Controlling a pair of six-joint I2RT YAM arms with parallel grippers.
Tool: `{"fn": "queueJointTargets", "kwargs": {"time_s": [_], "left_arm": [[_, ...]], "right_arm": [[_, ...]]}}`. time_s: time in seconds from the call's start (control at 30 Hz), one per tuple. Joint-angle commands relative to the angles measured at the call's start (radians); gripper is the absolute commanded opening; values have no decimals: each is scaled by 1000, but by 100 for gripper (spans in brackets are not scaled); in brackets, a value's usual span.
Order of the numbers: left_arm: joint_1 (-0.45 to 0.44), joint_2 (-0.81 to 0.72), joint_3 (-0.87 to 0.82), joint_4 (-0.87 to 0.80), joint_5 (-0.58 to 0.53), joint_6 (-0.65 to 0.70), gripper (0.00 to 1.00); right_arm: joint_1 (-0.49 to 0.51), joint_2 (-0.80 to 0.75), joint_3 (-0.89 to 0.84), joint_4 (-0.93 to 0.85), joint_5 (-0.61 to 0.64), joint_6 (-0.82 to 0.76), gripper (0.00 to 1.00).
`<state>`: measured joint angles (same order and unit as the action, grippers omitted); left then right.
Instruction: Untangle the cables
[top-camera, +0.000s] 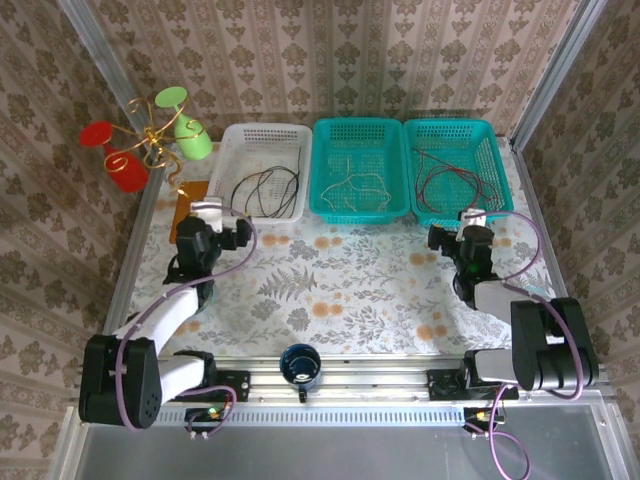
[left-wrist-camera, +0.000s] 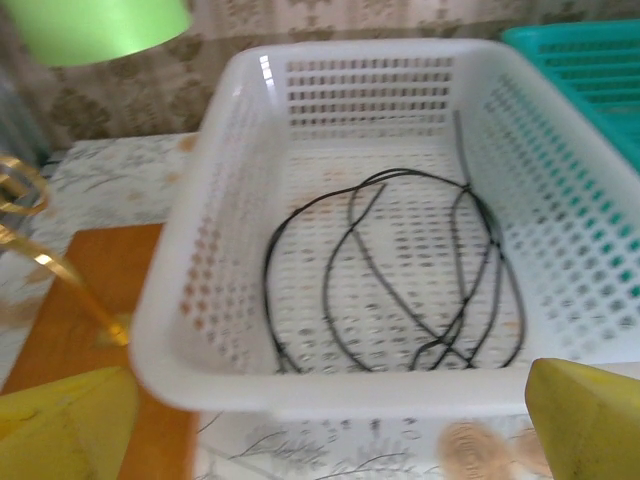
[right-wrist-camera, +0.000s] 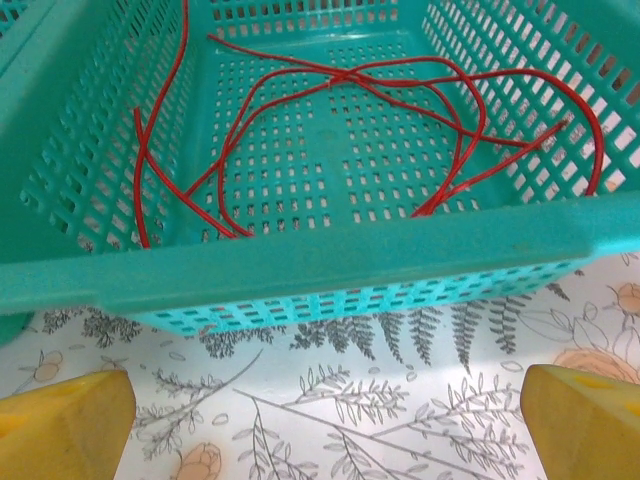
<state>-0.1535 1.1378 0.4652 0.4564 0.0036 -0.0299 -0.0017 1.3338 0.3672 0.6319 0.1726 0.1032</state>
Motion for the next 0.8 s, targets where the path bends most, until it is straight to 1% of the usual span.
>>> {"fn": "queueJointTargets", "kwargs": {"time_s": [0.0, 0.1, 0.2, 0.27, 0.33, 0.43, 0.57, 0.6, 0.63, 0.7, 0.77], "left_arm": [[36, -23, -28, 105, -19, 65, 100], [51, -9, -70, 130, -65, 90, 100], [74, 50, -127, 241, -62, 84, 100], [82, 104, -148, 313, -65, 99, 100], [86, 172, -172, 411, -67, 113, 100], [102, 270, -188, 551, -58, 120, 100], [131, 381, -171, 613, -17, 98, 100], [135, 419, -168, 643, -14, 96, 100], [140, 436, -164, 665, -15, 93, 100], [150, 404, -137, 556, -14, 72, 100], [151, 420, -120, 554, -36, 74, 100]], "right_arm": [[8, 41, -20, 204, -10, -28, 100], [9, 107, -58, 326, -27, -31, 100], [17, 166, -56, 373, -48, -48, 100], [30, 201, -44, 391, -46, -65, 100], [34, 185, -23, 327, -45, -68, 100], [37, 193, -22, 334, -45, -73, 100], [38, 195, 16, 268, -59, -77, 100], [37, 198, 34, 234, -60, -77, 100], [35, 198, 34, 237, -66, -76, 100], [35, 198, 33, 238, -64, -75, 100], [36, 199, 35, 235, -64, -75, 100]]}}
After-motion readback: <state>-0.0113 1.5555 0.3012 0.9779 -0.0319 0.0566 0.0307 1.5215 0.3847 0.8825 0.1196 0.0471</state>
